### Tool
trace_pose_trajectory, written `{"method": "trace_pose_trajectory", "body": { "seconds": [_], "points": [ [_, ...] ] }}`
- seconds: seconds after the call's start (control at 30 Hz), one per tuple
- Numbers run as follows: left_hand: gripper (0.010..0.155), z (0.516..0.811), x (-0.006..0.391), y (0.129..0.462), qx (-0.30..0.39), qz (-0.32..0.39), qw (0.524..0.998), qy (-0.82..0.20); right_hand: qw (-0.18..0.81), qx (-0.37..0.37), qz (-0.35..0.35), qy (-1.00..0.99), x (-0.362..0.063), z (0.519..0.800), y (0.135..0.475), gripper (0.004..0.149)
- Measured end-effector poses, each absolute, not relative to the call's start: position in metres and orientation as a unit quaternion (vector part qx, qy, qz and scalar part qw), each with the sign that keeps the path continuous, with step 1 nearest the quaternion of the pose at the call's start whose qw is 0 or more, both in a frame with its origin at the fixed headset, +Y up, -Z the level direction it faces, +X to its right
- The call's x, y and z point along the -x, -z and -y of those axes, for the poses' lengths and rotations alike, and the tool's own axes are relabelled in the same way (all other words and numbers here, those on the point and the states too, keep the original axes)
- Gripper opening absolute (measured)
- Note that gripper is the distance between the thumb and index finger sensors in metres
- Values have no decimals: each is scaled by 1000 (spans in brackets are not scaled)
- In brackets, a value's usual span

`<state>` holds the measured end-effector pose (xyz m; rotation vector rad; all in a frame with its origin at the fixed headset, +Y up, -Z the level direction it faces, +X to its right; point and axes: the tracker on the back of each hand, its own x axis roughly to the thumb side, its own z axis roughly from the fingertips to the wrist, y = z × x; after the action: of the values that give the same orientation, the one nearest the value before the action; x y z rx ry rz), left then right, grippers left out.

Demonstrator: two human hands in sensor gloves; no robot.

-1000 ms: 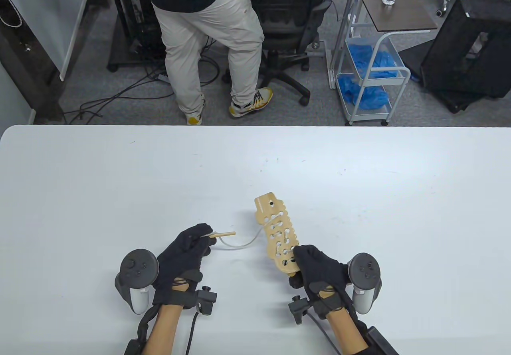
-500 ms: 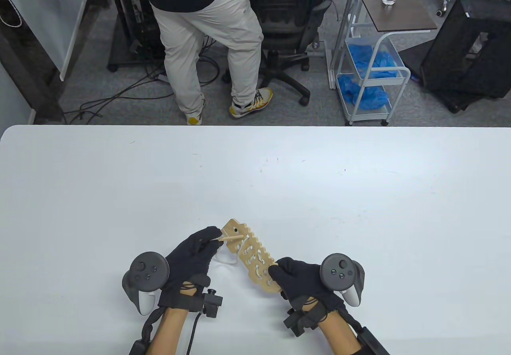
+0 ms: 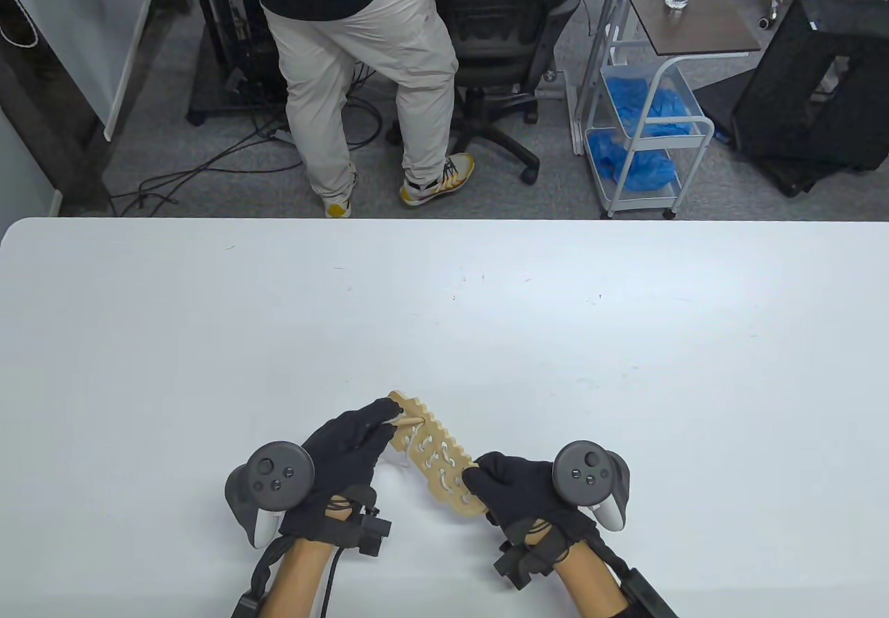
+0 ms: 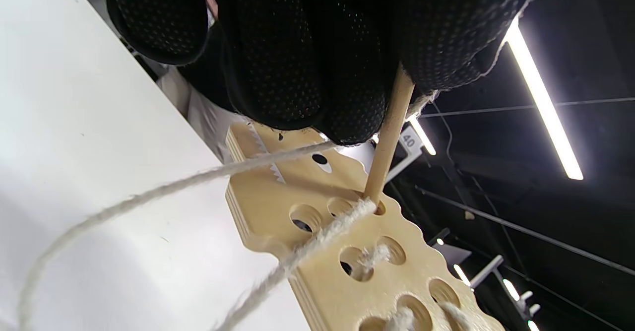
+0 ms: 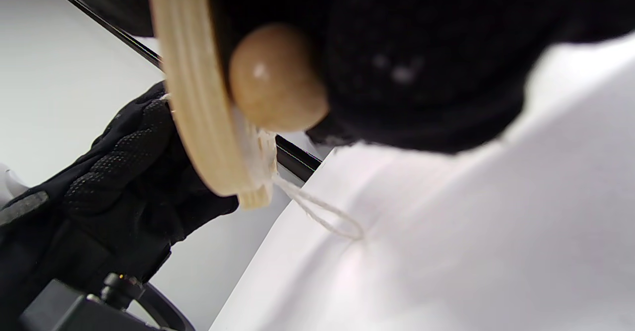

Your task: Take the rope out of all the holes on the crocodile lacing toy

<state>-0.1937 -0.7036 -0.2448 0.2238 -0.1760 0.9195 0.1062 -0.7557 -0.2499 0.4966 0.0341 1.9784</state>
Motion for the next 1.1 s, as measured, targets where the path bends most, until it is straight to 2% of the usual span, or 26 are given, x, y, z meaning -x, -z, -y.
{"method": "trace_pose_trajectory", "body": {
  "seconds": [0.13, 0.37, 0.5, 0.8, 1.1],
  "points": [
    [58, 704, 193, 245, -103, 100, 880, -453, 540, -203, -15, -816, -108, 756, 250, 49],
    [60, 701, 198, 243, -120, 97, 869, -469, 652, -163, -38, -739, -114, 766, 253, 49],
    [59, 700, 206, 240, -152, 55, 864, -476, 748, -128, -62, -648, -116, 775, 254, 49],
    [55, 713, 216, 246, -126, 0, 843, -524, 753, -144, -66, -638, -116, 774, 254, 49],
    [49, 722, 208, 252, -63, 29, 841, -536, 769, -179, -81, -609, -110, 766, 251, 49]
  ]
}}
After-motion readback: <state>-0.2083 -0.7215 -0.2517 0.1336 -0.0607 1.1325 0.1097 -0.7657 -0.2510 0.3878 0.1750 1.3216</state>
